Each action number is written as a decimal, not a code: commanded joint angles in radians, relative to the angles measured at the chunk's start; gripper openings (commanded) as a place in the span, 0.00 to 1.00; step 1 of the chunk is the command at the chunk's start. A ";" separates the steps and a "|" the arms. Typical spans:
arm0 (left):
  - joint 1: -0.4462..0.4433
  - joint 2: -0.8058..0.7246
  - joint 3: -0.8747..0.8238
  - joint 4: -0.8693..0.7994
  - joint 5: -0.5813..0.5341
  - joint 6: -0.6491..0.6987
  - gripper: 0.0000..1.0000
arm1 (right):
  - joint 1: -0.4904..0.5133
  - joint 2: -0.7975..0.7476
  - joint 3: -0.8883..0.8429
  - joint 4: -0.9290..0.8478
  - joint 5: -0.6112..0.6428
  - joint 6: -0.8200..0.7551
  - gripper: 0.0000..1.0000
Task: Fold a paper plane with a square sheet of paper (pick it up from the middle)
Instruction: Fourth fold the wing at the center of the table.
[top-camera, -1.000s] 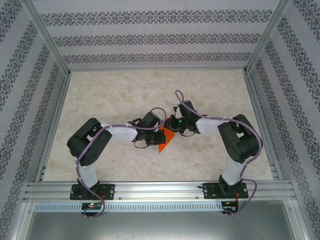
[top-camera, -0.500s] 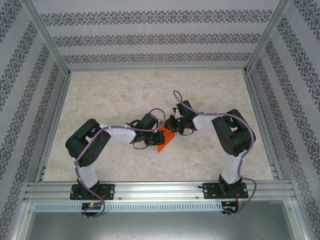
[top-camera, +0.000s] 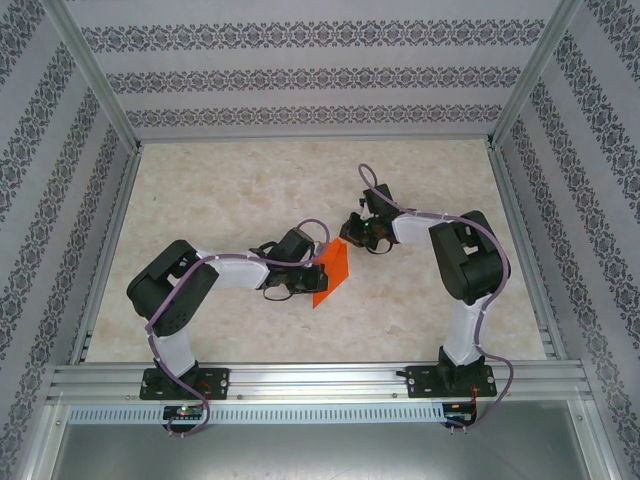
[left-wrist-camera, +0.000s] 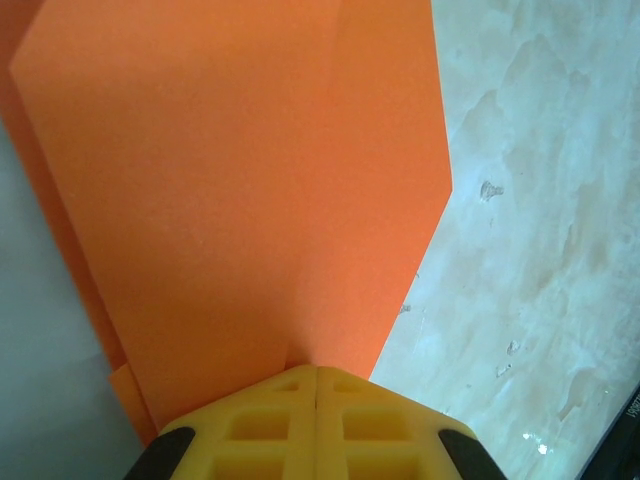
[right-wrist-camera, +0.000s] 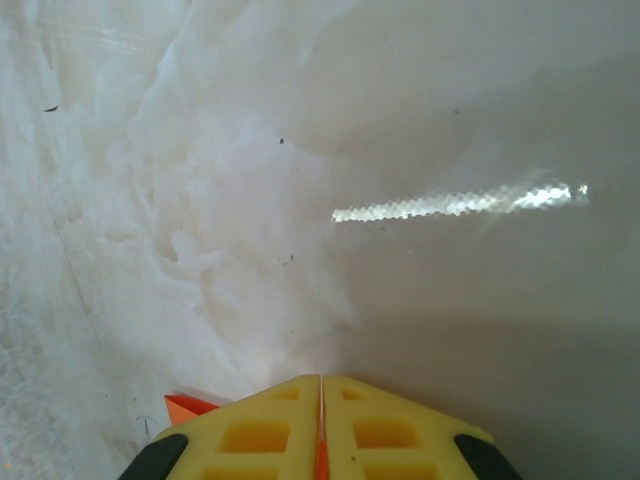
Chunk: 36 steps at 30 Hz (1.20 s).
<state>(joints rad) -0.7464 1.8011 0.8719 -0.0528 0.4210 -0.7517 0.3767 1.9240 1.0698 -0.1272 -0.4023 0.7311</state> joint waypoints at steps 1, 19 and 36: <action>0.002 -0.002 0.018 -0.160 0.015 0.041 0.00 | -0.010 -0.112 -0.024 -0.020 0.030 -0.037 0.11; 0.040 -0.147 0.123 -0.338 -0.155 0.065 0.16 | 0.074 -0.379 -0.346 0.026 0.000 0.084 0.41; 0.048 0.018 0.197 -0.375 -0.173 0.077 0.12 | 0.119 -0.321 -0.384 0.084 -0.001 0.146 0.43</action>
<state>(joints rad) -0.7071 1.7977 1.0519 -0.3939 0.2588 -0.6880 0.4847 1.5871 0.6952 -0.0746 -0.3969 0.8600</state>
